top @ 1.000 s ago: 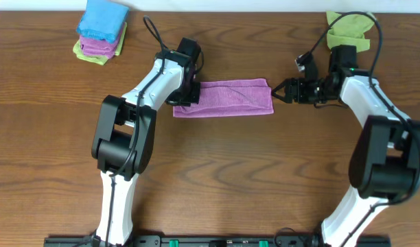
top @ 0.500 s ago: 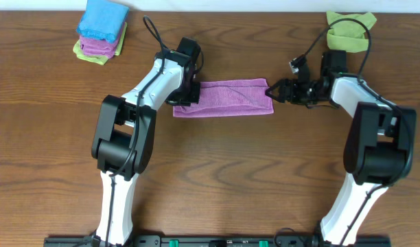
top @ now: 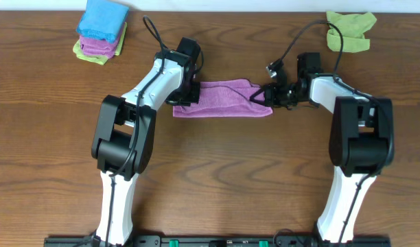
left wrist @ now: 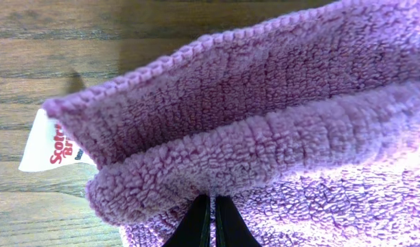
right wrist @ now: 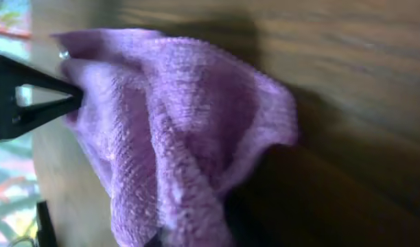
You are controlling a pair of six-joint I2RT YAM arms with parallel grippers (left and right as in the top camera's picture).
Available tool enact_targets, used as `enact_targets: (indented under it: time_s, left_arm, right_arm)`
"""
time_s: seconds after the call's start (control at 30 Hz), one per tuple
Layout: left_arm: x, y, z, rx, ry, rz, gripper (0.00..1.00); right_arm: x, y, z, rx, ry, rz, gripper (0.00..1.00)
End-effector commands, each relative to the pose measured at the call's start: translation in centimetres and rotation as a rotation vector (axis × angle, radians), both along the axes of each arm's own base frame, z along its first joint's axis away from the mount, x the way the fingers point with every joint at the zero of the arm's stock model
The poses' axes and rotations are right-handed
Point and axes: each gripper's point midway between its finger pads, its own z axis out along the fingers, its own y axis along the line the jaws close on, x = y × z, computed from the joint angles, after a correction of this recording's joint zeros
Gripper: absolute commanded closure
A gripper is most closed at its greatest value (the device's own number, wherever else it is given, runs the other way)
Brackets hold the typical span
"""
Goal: Fold the cloth
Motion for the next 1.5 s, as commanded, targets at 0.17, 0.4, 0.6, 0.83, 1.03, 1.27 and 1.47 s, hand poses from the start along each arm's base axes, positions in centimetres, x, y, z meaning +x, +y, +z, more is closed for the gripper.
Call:
enact_targets:
  time_s: [0.17,0.4,0.6,0.83,1.03,1.27,1.47]
  left_arm:
    - [0.3,-1.1,0.5,-0.054,-0.001,-0.014,0.94]
    - [3.4,-2.7,7.9,-0.136,-0.154,-0.022,0.94]
    - [4.0,-2.1,17.9,-0.181,-0.356,-0.015,0.94]
    - [1.0,0.5,27.6,-0.238,-0.517,0.036,0.94]
    - [-2.1,1.5,33.9,-0.291,-0.647,0.044,0.94]
    - [-6.3,2.9,38.6,-0.329,-0.736,0.043,0.90]
    - [-8.4,3.6,39.8,-0.334,-0.749,0.042,0.89]
  right_arm:
    - [0.9,-2.4,-0.4,-0.174,0.091,-0.055,0.99]
    - [1.3,-5.9,2.4,-0.456,0.148,-0.081,0.99]
    - [1.9,-8.5,5.5,-0.704,0.139,-0.091,0.99]
    - [1.7,-8.1,7.3,-1.043,0.062,-0.038,0.98]
    - [1.8,-3.4,7.9,-1.173,-0.078,0.071,0.99]
    - [1.1,1.3,5.8,-1.226,-0.154,0.207,0.99]
    - [0.7,4.2,3.4,-1.249,-0.185,0.267,0.99]
